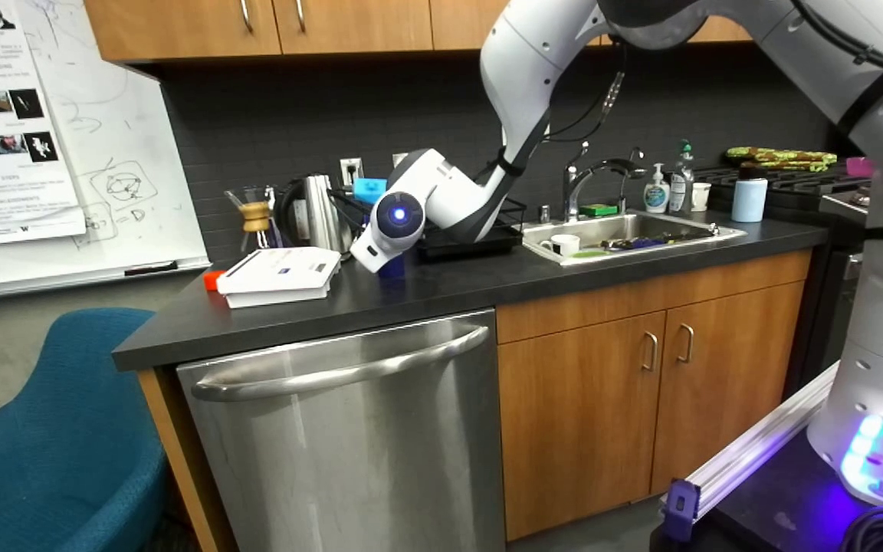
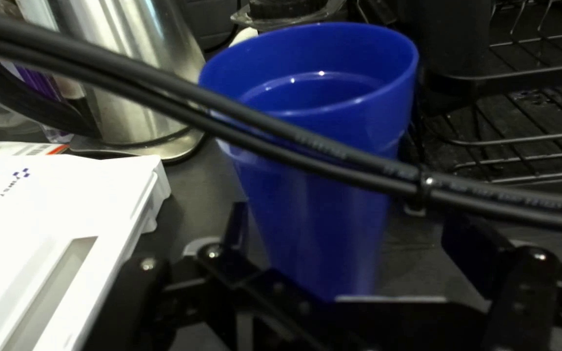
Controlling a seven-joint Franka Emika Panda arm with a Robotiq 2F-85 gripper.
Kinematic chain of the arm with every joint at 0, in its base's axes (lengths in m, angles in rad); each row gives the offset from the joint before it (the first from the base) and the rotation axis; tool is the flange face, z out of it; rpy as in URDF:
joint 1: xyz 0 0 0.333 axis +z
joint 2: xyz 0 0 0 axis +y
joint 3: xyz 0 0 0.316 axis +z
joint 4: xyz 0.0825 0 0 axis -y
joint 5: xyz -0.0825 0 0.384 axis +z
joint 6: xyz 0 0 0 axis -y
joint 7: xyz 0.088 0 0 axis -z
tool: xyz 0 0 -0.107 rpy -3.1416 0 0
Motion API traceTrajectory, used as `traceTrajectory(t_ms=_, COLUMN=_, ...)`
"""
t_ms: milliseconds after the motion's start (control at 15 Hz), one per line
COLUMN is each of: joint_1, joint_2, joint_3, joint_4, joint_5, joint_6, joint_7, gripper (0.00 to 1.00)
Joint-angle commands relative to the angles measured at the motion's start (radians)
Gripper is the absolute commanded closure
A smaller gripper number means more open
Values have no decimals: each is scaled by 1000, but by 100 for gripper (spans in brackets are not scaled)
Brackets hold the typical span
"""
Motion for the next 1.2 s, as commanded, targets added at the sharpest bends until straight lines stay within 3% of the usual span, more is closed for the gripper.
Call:
traceTrajectory(t_ms=0, joint_1=-29, joint_2=-67, joint_3=30, joint_4=-67, joint_5=81, joint_6=30, joint_7=-97, gripper=0)
traceTrajectory(t_ms=533, joint_1=-47, joint_2=-134, joint_3=66, joint_4=-127, joint_5=244, joint_6=20, joint_7=-240, gripper=0)
traceTrajectory(t_ms=1133, joint_1=-87, joint_2=-203, joint_3=141, joint_4=-181, joint_5=542, joint_6=87, joint_7=-501, gripper=0)
